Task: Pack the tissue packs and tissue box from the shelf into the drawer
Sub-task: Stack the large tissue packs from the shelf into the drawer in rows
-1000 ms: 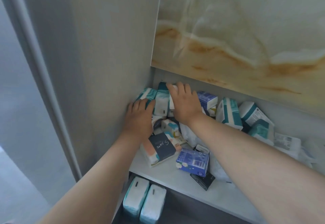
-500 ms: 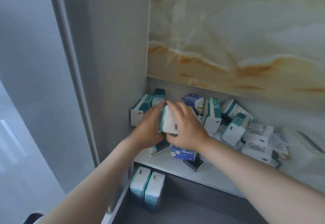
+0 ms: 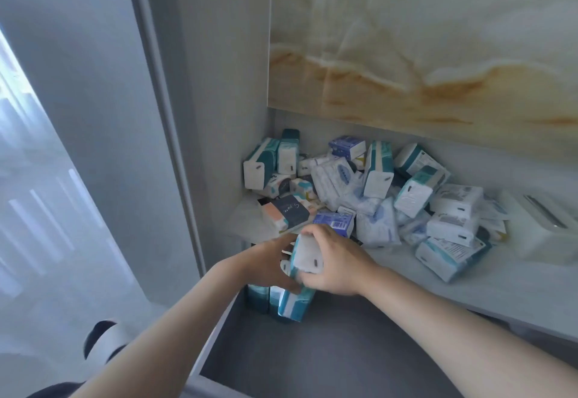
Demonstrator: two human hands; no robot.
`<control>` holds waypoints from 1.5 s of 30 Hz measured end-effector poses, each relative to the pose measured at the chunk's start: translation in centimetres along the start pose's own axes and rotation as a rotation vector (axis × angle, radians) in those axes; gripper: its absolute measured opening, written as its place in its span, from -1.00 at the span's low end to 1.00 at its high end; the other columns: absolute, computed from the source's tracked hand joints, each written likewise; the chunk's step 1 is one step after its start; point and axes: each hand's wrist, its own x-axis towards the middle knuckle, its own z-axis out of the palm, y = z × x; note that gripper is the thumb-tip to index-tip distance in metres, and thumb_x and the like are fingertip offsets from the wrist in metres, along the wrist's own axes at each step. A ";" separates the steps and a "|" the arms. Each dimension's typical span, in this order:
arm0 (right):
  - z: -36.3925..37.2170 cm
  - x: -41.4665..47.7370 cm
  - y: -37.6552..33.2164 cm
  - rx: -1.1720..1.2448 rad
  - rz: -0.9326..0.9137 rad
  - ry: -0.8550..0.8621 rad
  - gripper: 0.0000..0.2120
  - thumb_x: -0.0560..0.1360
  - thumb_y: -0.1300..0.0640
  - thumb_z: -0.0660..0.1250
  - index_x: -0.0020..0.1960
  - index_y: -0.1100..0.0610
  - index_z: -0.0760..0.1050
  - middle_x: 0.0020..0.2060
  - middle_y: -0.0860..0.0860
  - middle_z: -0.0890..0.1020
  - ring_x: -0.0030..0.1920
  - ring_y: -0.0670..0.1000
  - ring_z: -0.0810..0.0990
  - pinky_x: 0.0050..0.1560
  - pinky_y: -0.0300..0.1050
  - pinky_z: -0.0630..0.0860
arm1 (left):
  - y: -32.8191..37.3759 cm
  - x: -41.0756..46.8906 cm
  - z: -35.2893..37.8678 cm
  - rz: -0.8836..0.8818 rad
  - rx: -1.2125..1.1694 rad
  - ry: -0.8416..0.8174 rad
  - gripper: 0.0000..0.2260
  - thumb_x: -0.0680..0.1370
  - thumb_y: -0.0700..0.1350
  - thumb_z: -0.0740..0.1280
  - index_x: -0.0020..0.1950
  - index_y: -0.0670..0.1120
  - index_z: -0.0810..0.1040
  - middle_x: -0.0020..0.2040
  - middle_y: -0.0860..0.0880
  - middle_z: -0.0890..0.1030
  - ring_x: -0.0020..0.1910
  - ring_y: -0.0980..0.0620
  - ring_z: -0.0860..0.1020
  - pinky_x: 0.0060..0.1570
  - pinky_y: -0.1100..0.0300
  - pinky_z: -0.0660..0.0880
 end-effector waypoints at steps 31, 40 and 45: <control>16.5 -2.0 3.3 0.325 0.506 0.203 -0.55 0.47 0.09 0.48 0.26 0.09 0.35 0.21 0.04 0.40 0.05 0.13 0.61 -0.05 -0.09 0.49 | -4.9 5.1 9.1 0.117 0.756 0.066 -0.38 0.52 0.27 0.26 0.50 0.08 0.18 0.42 -0.05 0.27 0.37 -0.09 0.29 0.25 -0.01 0.38; 15.2 -1.8 5.2 0.509 0.489 -0.088 -0.27 0.44 0.19 0.40 0.50 -0.05 0.15 0.40 0.03 0.40 0.29 0.07 0.49 0.18 -0.21 0.43 | -4.2 5.9 10.1 0.027 0.829 0.090 -0.43 0.55 -0.08 0.30 0.50 0.10 0.15 0.42 -0.08 0.24 0.34 -0.12 0.29 0.21 0.04 0.41; 9.8 -2.9 6.7 0.209 0.318 -0.222 -0.39 0.53 0.10 0.30 0.53 -0.05 0.19 0.40 0.04 0.40 0.33 0.13 0.47 0.27 0.01 0.46 | -1.1 6.1 8.8 -0.020 0.826 0.016 -0.54 0.56 0.10 0.27 0.44 0.04 0.31 0.36 -0.08 0.34 0.32 -0.11 0.35 0.20 0.03 0.42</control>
